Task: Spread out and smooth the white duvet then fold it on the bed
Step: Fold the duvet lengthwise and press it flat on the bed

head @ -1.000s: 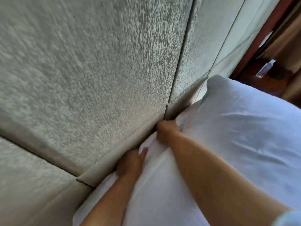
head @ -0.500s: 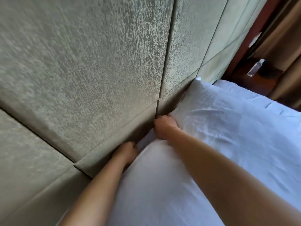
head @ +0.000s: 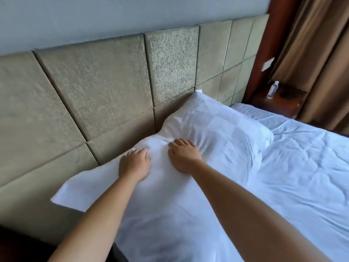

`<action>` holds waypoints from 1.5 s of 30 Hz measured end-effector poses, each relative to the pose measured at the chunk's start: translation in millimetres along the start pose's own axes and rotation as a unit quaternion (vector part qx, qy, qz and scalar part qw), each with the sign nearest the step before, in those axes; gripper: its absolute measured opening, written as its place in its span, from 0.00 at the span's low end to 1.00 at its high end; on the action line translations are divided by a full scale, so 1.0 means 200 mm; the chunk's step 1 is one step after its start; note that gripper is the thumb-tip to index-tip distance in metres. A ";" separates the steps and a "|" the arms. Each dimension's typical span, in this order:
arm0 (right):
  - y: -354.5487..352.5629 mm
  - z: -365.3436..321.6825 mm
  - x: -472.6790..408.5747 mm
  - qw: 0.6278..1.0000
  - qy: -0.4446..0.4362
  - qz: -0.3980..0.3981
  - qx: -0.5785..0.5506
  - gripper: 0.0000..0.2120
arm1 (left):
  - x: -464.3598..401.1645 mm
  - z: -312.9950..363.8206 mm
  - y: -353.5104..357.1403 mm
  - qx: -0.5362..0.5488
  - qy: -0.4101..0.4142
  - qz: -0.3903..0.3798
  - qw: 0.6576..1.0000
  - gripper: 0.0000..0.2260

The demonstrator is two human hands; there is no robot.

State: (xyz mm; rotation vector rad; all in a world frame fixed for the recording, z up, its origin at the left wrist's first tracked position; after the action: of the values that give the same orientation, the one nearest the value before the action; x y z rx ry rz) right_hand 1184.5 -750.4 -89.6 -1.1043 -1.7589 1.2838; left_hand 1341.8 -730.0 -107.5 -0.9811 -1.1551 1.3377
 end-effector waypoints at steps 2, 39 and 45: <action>0.01 0.00 0.27 0.999 -0.005 0.024 -0.022 0.21 | 0.23 0.11 -0.01 -0.040 0.008 0.022 0.999 0.20; 0.68 -0.30 1.27 0.599 0.311 -0.033 -0.737 0.36 | 1.47 -0.09 0.24 0.623 -0.284 0.033 0.728 0.13; 0.78 -0.50 1.40 0.597 0.349 -0.099 -0.715 0.30 | 1.59 -0.27 0.32 0.639 -0.276 0.021 0.718 0.16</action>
State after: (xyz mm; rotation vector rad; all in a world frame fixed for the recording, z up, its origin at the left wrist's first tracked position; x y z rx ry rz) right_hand 1196.6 -433.7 -199.5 -1.7021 -1.9141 -1.0472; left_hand 1350.9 -407.0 -163.1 0.4561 -0.3081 2.0234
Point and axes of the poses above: each hand's wrist, its own x-axis away from the middle knuckle, its own y-axis out of the palm, z = x × y, the point moved 10 cm from there along -x, towards the middle knuckle, and after that the axes turned 7 degrees about -z, right-handed, at the moved point
